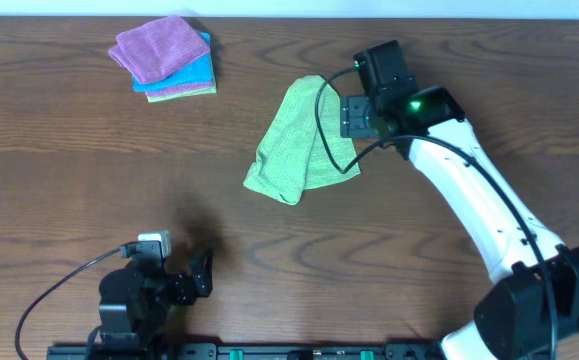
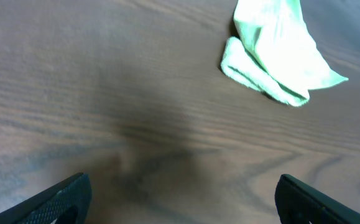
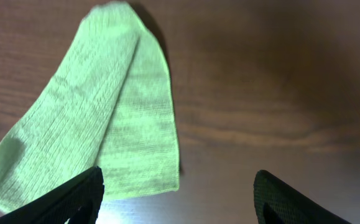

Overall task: Fold the cloth
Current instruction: 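Lift the green cloth with the right gripper and drag it toward center, then reach the left gripper to the cloth's left edge and grasp it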

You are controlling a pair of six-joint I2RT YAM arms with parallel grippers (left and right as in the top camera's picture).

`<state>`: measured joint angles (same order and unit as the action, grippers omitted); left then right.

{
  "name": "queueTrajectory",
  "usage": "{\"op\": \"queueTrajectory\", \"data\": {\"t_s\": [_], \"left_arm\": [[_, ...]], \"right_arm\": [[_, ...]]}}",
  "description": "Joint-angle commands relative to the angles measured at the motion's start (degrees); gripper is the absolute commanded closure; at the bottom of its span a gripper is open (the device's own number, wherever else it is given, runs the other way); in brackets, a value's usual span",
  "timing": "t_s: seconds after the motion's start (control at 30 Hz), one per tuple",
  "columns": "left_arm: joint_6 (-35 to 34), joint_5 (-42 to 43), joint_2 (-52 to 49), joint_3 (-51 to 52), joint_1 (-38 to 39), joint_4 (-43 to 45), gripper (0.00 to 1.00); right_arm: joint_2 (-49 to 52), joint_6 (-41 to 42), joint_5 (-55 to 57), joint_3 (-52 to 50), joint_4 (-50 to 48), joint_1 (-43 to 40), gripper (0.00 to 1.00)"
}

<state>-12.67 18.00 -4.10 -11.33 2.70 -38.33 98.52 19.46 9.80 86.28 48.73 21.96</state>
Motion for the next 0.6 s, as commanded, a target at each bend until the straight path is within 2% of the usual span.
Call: {"op": "queueTrajectory", "data": {"t_s": [0.0, 0.23, 0.4, 0.47, 0.57], "left_arm": [[-2.2, 2.0, -6.0, -6.1, 0.1, 0.5, 0.05], [-2.6, 4.6, -35.5, -27.3, 0.5, -0.7, 0.04], [-3.0, 10.8, -56.5, -43.8, 1.8, -1.0, 0.05], [-5.7, 12.4, -62.2, -46.2, 1.8, 0.2, 0.05], [-19.4, 16.3, -69.5, -46.5, 1.8, 7.2, 0.05]], "right_arm": [[0.4, 3.3, -7.0, -2.9, -0.2, -2.7, 0.23], [0.4, 3.2, -16.6, -9.8, -4.7, -6.4, 0.23], [0.4, 3.2, -18.5, -11.1, -5.0, -6.3, 0.22], [0.4, 3.2, -18.9, -11.1, -5.1, -6.2, 0.21], [0.4, 3.2, -18.9, -11.1, -5.0, -6.2, 0.22]]}}
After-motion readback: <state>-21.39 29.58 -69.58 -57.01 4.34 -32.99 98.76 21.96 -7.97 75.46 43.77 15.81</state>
